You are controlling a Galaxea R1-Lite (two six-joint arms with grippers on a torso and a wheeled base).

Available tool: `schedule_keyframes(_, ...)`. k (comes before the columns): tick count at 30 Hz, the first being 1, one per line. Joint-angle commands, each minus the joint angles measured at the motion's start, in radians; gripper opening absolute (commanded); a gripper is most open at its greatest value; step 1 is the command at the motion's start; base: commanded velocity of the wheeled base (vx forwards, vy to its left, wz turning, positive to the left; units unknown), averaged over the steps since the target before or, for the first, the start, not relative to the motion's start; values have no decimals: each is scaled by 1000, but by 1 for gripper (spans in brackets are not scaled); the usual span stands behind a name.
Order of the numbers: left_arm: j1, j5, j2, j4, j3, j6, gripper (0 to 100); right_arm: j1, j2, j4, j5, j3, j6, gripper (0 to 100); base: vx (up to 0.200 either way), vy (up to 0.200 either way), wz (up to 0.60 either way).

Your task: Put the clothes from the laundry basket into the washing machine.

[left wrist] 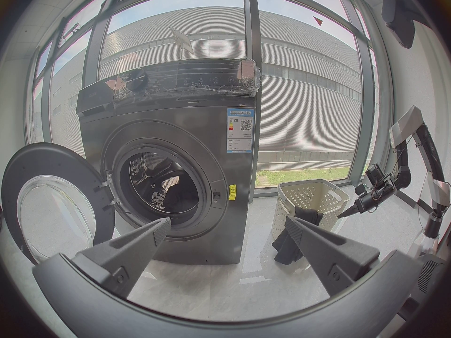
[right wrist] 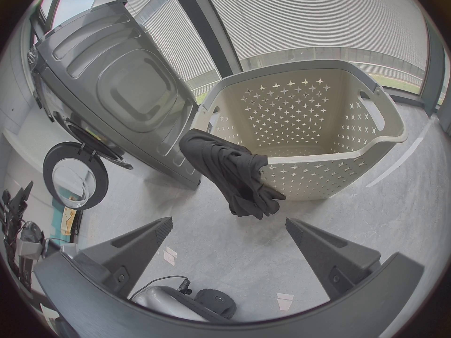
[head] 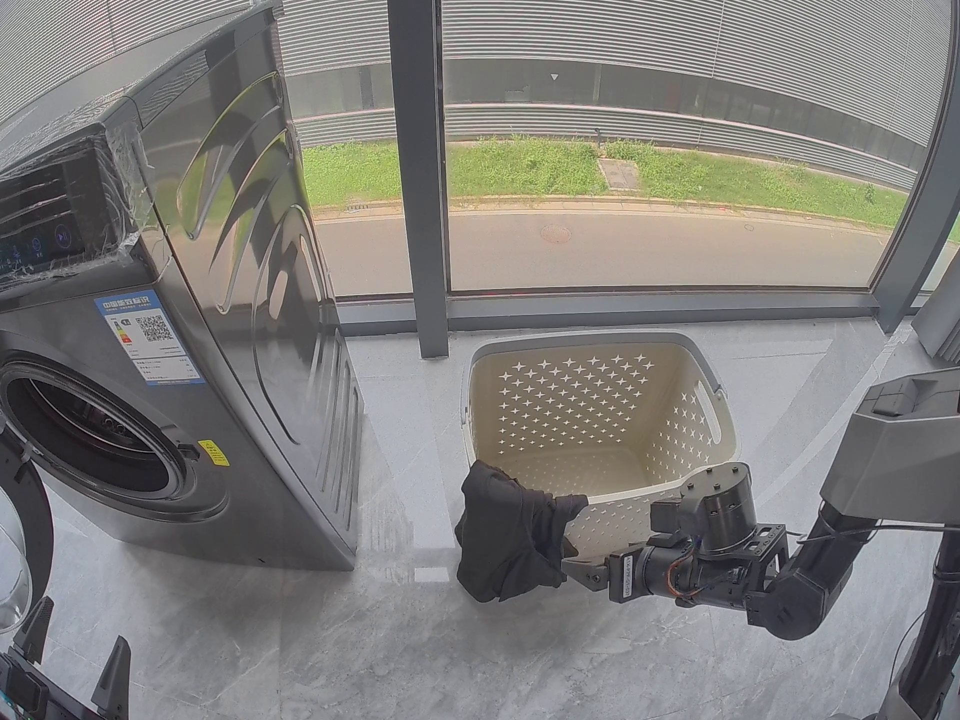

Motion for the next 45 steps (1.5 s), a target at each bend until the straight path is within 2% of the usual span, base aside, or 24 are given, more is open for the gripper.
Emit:
schedule_keyframes(1, 0, -1, -16, 1, 18, 0, 100, 5, 54, -2, -7, -33, 6, 100, 0, 200, 0)
schedule_keyframes(6, 0, -1, -16, 0, 18, 0, 100, 8, 89, -1, -11, -74, 25, 100, 0, 40, 0)
schedule_keyframes(17, 0, -1, -16, 0, 18, 0, 100, 0, 149, -1, -51, -157, 40, 100, 0, 0, 0)
schedule_keyframes(18, 0, -1, -16, 0, 18, 0, 100, -1, 165, 1, -76, -181, 42, 100, 0, 0, 0)
schedule_keyframes(20, 0, -1, -16, 0, 18, 0, 100, -1, 174, 8, -94, -198, 48, 100, 0, 0, 0)
schedule_keyframes(27, 0, -1, -16, 0, 18, 0, 100, -3, 198, 19, -132, -240, 63, 100, 0, 0, 0)
schedule_keyframes(44, 0, -1, -16, 0, 18, 1, 100, -17, 246, 18, -140, -324, 97, 100, 0, 0, 0)
schedule_keyframes(45, 0, -1, -16, 0, 18, 1, 100, -17, 247, 16, -142, -329, 106, 0, 0, 0, 0)
